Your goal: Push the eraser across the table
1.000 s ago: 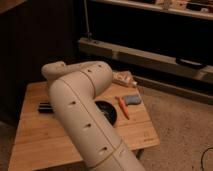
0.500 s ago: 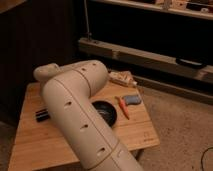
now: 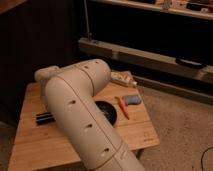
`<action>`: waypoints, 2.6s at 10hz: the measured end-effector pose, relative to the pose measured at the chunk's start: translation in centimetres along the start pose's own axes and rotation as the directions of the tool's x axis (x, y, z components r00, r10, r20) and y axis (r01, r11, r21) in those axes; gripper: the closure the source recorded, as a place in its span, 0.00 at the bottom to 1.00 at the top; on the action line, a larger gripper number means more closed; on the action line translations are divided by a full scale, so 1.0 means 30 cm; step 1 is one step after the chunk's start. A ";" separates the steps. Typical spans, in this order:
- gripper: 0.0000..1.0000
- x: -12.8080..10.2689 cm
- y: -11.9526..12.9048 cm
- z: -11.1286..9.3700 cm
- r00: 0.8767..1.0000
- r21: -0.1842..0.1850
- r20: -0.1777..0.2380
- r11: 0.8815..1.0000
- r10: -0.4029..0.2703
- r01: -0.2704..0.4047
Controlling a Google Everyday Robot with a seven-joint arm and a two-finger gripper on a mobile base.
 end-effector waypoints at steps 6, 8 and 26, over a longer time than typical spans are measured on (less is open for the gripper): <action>1.00 -0.098 -0.046 0.006 0.998 0.025 0.032 0.998 -0.054 0.053; 1.00 -0.165 -0.052 0.008 0.996 0.034 0.050 0.997 -0.069 0.067; 1.00 -0.394 -0.113 -0.180 0.973 0.061 0.064 0.974 -0.223 0.219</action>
